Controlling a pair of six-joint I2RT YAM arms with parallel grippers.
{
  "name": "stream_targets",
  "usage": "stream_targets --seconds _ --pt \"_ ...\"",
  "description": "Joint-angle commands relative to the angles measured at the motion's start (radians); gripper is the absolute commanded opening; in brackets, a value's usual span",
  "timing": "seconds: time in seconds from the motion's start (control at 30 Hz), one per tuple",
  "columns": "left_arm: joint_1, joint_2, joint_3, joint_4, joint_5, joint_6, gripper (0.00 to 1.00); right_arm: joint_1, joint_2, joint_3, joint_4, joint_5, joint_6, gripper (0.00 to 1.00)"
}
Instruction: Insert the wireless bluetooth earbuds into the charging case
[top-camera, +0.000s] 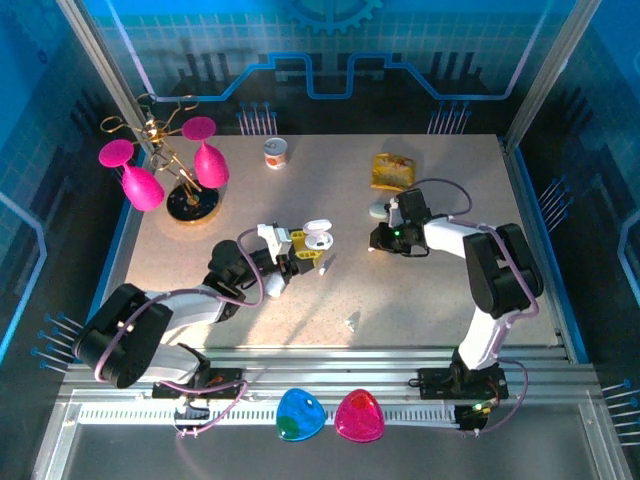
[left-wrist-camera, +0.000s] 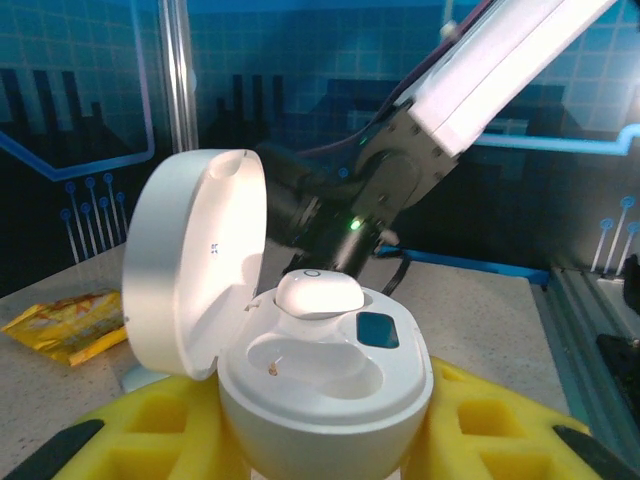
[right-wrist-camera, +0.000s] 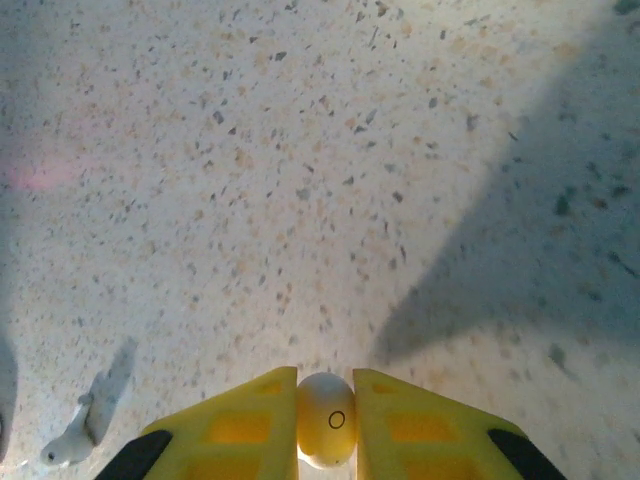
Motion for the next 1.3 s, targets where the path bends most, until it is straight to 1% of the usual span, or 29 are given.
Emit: stream_targets --seconds 0.0,0.13,0.27,0.37,0.5,0.67,0.87,1.1,1.27 --pt "-0.003 0.024 0.019 -0.016 -0.057 0.054 0.21 0.023 -0.129 -0.021 -0.080 0.046 -0.030 0.13" --pt "-0.002 0.087 0.020 0.032 -0.108 0.071 0.22 0.069 -0.262 -0.025 -0.160 0.106 -0.039 0.13" --pt "0.003 0.157 0.035 0.081 -0.142 0.065 0.22 0.129 -0.378 0.009 -0.251 0.161 -0.047 0.13" --pt "0.006 0.196 0.052 0.097 -0.162 0.064 0.22 0.175 -0.441 0.045 -0.294 0.180 -0.045 0.13" --pt "0.014 0.235 0.069 0.110 -0.166 0.054 0.21 0.237 -0.481 0.090 -0.296 0.163 -0.031 0.13" --pt "0.014 0.256 0.078 0.111 -0.156 0.049 0.21 0.331 -0.447 0.181 -0.274 0.154 -0.030 0.13" --pt "0.014 0.240 0.070 0.108 -0.153 0.043 0.21 0.415 -0.349 0.307 -0.281 0.193 -0.090 0.13" --pt "0.014 0.228 0.055 0.119 -0.158 0.034 0.21 0.450 -0.249 0.395 -0.295 0.194 -0.114 0.14" --pt "0.014 0.225 0.054 0.114 -0.166 0.033 0.21 0.472 -0.205 0.417 -0.306 0.195 -0.123 0.13"
